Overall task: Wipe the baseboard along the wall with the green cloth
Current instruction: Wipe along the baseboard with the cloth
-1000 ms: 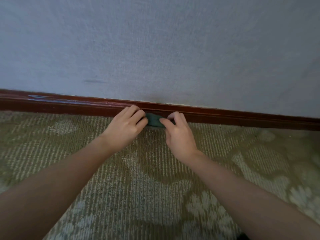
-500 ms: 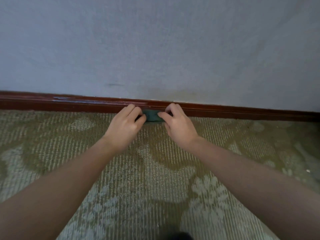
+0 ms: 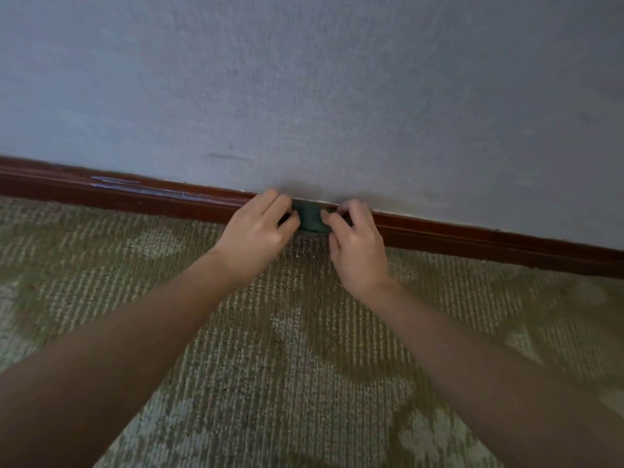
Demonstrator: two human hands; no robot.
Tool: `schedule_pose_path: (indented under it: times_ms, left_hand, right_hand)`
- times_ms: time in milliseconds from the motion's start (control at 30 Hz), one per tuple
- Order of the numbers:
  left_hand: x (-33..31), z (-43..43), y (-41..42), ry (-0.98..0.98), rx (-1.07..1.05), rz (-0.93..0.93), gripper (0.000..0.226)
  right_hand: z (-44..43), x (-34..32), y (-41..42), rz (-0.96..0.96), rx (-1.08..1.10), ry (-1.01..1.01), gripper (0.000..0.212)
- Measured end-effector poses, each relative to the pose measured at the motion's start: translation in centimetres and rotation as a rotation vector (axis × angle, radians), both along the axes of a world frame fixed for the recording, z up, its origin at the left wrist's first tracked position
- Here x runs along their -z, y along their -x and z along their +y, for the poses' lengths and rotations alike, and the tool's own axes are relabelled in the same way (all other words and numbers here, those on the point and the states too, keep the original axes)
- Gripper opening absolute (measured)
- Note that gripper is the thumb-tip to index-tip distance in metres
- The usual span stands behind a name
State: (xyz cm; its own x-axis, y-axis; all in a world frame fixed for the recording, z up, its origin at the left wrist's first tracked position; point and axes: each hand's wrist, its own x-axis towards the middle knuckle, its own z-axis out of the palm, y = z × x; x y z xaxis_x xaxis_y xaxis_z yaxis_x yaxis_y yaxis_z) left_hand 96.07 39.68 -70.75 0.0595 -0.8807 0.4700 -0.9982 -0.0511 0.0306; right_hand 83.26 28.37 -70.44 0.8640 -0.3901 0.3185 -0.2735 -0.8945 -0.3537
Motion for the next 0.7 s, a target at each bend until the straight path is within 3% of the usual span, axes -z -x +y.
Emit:
schedule_pose_path:
  times_ms: [133, 233, 367, 700]
  left_hand:
    - [-0.3, 1.1, -0.9, -0.085, -0.002, -0.021, 0.011]
    - [-0.8, 2.8, -2.3, -0.125, -0.023, -0.006, 0.021]
    - [-0.9, 2.4, -1.9, -0.103, -0.055, -0.006, 0.021]
    - [-0.6, 2.2, -1.8, -0.084, -0.015, 0.000, 0.022]
  right_hand:
    - [0.8, 0.2, -0.8, -0.020, -0.003, 0.005, 0.031]
    - [2.1, -0.3, -2.4, 0.014, -0.042, -0.005, 0.033]
    - [1.5, -0.7, -1.8, 0.049, -0.045, -0.017, 0.042]
    - [1.4, -0.4, -1.6, 0.041, -0.012, 0.025, 0.040]
